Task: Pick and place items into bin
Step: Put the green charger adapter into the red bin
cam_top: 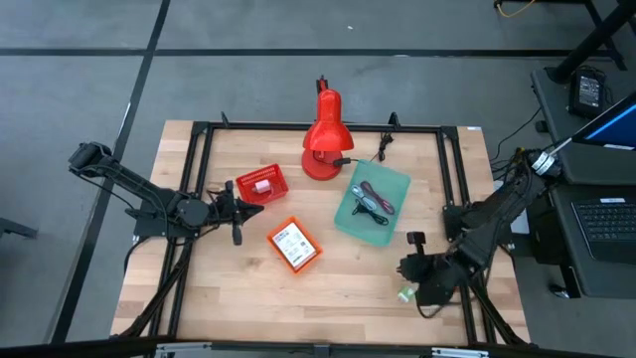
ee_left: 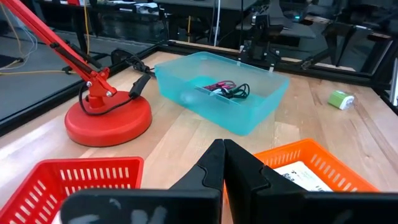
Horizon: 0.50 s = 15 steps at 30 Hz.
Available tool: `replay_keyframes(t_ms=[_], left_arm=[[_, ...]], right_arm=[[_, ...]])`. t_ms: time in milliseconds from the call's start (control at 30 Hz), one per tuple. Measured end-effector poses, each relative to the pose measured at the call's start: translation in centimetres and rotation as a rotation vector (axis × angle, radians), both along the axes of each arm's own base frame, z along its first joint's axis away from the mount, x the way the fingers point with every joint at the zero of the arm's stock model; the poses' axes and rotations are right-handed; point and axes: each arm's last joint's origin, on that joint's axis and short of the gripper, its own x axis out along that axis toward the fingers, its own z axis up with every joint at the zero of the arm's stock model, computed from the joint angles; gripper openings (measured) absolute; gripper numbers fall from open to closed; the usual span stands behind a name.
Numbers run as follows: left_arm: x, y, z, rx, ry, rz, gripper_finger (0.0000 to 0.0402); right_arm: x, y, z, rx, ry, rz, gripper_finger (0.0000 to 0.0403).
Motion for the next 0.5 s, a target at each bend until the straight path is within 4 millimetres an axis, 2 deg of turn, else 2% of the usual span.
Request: replay_keyframes(t_ms=[133,300,500], left_arm=[[0.0,0.0,0.0,0.0,0.0,0.0,0.0002],[0.0,0.0,0.0,0.001,0.0,0.0,0.0002],[0.0,0.0,0.0,0.001,0.001,0.0,0.0002]], right_arm=[[-0.6,0.9,-0.2,-0.028,-0.036,0.005,0.0],[-0.5,1.5,-1.1,-0.078,0.023,0.022,0.0],[0.6,3.1,0.4,-0.136,0.163,-0.002,0.0]])
